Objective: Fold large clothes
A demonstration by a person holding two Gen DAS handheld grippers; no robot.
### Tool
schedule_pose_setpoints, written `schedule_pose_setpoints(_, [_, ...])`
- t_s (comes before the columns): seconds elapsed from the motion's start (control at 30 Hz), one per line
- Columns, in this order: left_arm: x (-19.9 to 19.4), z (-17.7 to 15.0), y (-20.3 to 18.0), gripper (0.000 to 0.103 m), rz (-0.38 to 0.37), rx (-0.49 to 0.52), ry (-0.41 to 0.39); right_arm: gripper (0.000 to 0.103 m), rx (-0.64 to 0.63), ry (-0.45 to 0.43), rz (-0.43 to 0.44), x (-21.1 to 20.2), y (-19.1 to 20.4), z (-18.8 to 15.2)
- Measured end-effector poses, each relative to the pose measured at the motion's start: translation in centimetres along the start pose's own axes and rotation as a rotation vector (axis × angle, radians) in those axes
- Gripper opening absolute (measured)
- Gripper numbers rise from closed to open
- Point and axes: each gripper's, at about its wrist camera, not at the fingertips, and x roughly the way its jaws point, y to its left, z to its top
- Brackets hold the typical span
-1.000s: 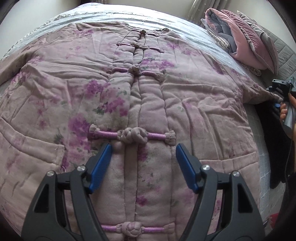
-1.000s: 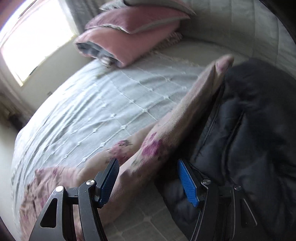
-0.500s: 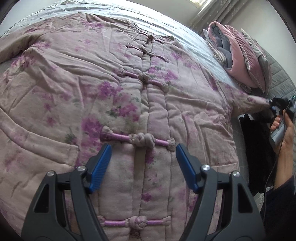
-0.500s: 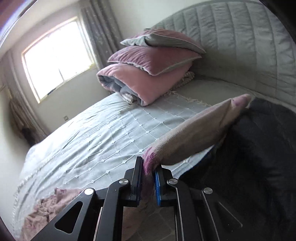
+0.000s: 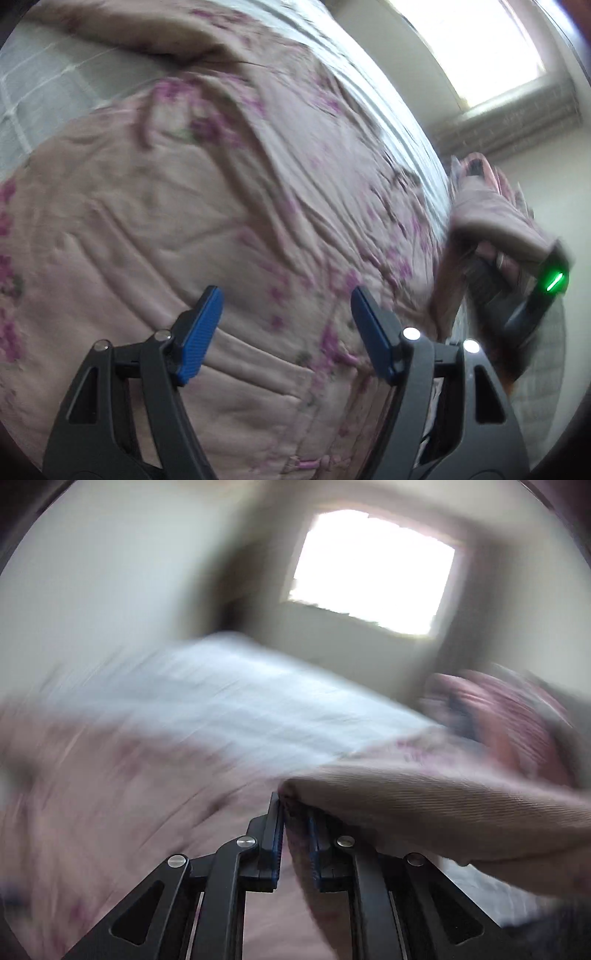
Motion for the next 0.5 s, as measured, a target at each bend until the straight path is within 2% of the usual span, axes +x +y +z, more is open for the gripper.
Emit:
schedule_pose_setpoints(0.03, [-0.3,0.4,0.7,0.072,-0.008,-0.026,-0.009,0.013,-0.120,0.080,0.066,1.6,4.2,-1.3])
schedule_pose_setpoints(0.07, [-0.7,0.7,1.3,0.072,-0.016,-0.039,-0.018,0.013,-0.187,0.146,0.089,2.9,7.0,-2.7])
schedule_pose_setpoints(0.13, [-1.0,1.0,1.4,0.072,-0.014,-0.027,-0.026,0.016,-0.247,0.228,0.088,4.6,10.0,-5.4])
schedule_pose_setpoints(0.17, [-1.0,1.0,1.2,0.072,-0.013,-0.022,-0.025,0.018,-0.259,0.205,0.035,5.0,10.2,-6.2])
schedule_pose_setpoints(0.23, [-0.7,0.9,1.1,0.072,-0.028,-0.025,-0.014,0.030,-0.204,0.170,0.029,4.5,9.1,-6.6])
schedule_pose_setpoints(0.3, [-0.2,0.6,0.8,0.072,-0.054,-0.027,0.008,0.051,-0.100,0.209,0.077,4.2,7.2,-6.2])
schedule_pose_setpoints(0.4, [0.1,0.1,0.0,0.072,-0.054,-0.007,0.008,0.054,-0.016,0.214,0.140,3.0,4.9,-6.1])
schedule_pose_setpoints(0.5, [-0.2,-0.2,-0.8,0.072,-0.048,0.024,-0.001,0.055,0.064,0.194,0.101,1.0,3.0,-6.5])
